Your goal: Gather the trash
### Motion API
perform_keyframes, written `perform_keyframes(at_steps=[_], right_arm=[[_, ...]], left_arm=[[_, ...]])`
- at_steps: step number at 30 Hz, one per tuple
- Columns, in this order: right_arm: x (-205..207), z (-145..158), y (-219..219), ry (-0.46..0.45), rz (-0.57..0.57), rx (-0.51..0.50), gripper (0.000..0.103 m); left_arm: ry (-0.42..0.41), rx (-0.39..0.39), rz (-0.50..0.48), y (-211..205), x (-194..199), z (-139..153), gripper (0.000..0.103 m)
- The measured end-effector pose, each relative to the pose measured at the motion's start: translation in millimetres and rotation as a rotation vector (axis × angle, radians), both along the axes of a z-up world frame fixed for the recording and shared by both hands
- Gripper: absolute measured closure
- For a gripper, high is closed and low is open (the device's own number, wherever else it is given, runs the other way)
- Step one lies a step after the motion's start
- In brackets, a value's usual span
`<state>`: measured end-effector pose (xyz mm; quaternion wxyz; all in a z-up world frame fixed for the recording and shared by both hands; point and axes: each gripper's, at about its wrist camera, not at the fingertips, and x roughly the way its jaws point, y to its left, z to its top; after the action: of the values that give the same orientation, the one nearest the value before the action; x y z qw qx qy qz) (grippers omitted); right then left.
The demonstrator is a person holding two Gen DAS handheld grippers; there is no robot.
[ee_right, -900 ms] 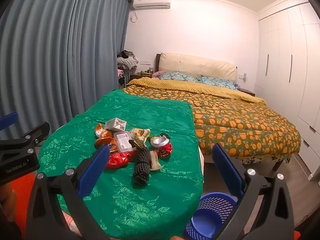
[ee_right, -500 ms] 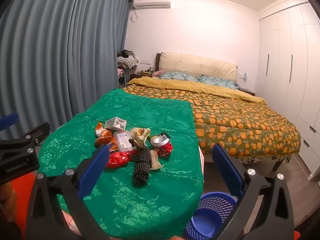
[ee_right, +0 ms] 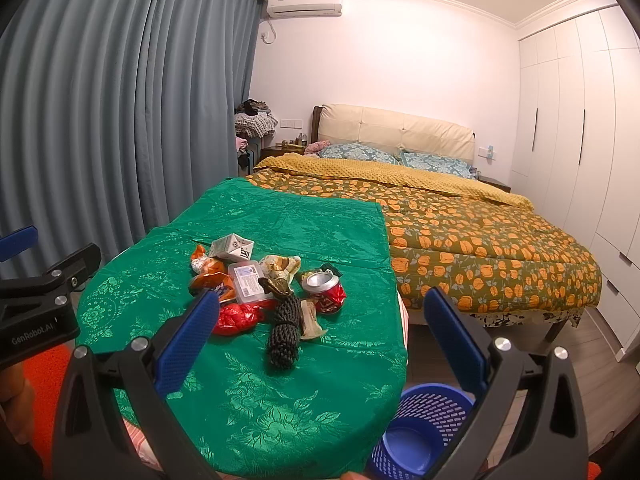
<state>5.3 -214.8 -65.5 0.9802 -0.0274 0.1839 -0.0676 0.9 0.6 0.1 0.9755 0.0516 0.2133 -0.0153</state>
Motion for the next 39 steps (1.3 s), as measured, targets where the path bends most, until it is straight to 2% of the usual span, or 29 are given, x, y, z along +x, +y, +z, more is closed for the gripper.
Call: perform_keyframes(at_steps=[39], right_arm=[[-0.8, -1.1, 0.5, -0.002, -0.001, -0.001, 0.004]], left_arm=[[0.001, -0.005, -0.001, 0.5, 0.1, 0.0, 0.004]])
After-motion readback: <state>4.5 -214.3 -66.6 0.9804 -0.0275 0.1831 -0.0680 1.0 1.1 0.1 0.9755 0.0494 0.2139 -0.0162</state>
